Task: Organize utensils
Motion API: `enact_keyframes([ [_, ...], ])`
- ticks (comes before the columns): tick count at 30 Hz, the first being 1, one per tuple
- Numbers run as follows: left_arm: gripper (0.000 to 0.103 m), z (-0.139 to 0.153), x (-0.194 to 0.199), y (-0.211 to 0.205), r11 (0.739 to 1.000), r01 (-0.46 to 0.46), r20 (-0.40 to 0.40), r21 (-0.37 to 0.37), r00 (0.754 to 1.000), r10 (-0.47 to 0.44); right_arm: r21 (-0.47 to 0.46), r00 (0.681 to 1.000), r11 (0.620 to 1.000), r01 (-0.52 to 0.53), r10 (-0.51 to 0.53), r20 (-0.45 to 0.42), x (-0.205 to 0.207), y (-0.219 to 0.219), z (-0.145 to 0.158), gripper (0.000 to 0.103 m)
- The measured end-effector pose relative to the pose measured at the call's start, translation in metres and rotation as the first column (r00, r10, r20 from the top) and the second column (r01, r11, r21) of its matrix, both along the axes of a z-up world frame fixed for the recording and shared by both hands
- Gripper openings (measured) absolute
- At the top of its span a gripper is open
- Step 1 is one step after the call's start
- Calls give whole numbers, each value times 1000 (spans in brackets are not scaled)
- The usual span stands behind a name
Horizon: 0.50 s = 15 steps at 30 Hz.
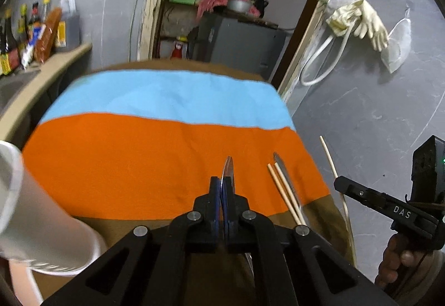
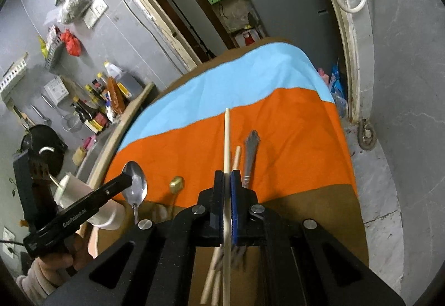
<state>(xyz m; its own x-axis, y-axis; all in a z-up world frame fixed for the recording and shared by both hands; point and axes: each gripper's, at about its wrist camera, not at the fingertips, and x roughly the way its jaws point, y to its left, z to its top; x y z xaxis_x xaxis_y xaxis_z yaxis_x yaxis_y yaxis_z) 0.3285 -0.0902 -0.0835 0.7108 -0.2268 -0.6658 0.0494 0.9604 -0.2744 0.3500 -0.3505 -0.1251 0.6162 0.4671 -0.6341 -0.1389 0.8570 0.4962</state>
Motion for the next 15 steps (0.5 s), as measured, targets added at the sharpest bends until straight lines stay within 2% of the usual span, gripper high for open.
enact_keyframes([
  [10,2,52,-37,44,998,-48,135,-48,989,54,44,990,999,-1,-5,142,-26,31,42,4],
  [15,2,79,-50,64,997,-52,189,-51,980,61,50,970,998,-38,25,242,-34,61,74,4],
])
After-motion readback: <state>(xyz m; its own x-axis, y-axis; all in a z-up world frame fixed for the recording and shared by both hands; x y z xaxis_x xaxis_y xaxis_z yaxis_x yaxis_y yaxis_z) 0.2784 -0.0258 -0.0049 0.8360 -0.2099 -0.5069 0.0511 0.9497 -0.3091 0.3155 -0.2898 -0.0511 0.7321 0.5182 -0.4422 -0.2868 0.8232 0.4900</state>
